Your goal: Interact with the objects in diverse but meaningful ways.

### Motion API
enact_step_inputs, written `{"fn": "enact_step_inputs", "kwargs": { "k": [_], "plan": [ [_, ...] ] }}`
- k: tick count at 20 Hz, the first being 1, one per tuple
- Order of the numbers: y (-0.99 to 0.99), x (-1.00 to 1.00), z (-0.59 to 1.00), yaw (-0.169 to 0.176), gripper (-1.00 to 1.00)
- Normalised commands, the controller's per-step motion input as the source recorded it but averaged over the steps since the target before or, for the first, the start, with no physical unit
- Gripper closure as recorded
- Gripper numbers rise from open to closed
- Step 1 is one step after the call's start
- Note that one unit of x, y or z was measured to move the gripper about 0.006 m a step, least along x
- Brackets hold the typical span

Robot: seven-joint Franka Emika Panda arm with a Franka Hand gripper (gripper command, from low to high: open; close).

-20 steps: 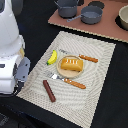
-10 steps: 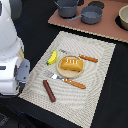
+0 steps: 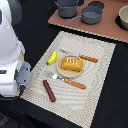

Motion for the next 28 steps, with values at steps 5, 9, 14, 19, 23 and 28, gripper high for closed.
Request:
{"fn": "enact_step_inputs", "kwargs": {
  "k": [5, 9, 14, 19, 23, 28],
  "plan": [
    [-0.13, -0.59, -0.19, 0.053, 1.0],
    [-0.03, -0.29, -0.09, 0.037, 1.0],
    [0.14, 0.04, 0.0, 0.0, 1.0],
    [0.06, 0.0, 0.03, 0.0, 1.0],
    [0.15, -0.22, 0.91, -0.006, 1.0],
    [0.41, 0.04, 1.0, -0.005, 1.0]
  ]
}}
